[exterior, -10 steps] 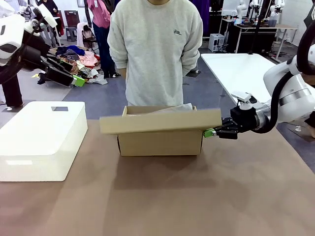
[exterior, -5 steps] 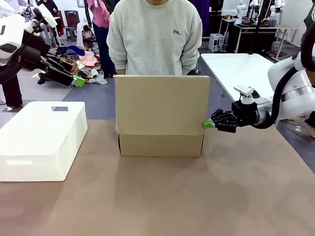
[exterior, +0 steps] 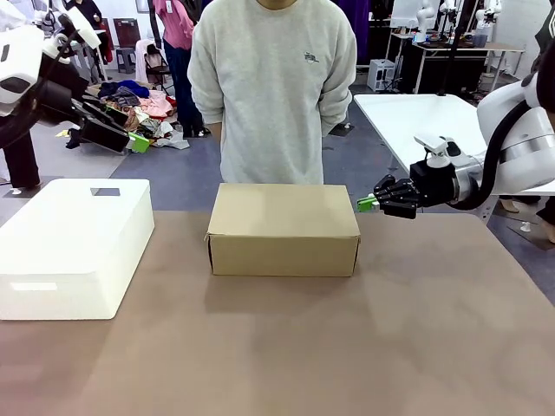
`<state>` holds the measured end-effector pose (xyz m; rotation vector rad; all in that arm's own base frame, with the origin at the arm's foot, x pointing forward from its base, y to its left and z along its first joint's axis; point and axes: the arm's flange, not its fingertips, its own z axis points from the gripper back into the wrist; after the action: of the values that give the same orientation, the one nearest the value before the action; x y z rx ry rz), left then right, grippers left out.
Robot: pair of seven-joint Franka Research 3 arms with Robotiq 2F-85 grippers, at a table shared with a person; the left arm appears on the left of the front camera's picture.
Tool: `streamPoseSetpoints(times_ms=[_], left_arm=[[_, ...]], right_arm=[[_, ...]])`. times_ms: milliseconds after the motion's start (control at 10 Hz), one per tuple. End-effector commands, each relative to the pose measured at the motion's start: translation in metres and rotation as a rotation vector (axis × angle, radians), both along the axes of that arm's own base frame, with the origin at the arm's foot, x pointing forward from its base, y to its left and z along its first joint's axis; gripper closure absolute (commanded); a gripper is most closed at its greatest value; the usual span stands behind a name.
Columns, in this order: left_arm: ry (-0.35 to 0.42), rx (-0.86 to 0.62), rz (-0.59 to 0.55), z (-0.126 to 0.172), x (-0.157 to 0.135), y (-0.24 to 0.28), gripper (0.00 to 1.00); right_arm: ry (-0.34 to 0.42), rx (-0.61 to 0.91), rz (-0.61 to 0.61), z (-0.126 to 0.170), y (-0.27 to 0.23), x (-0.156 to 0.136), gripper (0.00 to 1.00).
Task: Pack the shoes into the box.
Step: Close the Shoes Box, then press down on the lid of the Shoes Box.
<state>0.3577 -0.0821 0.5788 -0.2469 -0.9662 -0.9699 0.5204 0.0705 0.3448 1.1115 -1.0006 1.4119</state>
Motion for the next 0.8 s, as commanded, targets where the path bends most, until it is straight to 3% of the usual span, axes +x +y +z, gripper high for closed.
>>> streamPoseSetpoints(times_ms=[0, 700], left_arm=[[0.001, -0.007, -0.004, -0.0001, 0.0004, 0.0005, 0.00], [0.001, -0.007, -0.004, -0.0001, 0.0004, 0.0005, 0.00]], right_arm=[[0.006, 0.002, -0.002, -0.0030, -0.0009, 0.0000, 1.00], [0.006, 0.002, -0.002, -0.0030, -0.0009, 0.0000, 1.00]])
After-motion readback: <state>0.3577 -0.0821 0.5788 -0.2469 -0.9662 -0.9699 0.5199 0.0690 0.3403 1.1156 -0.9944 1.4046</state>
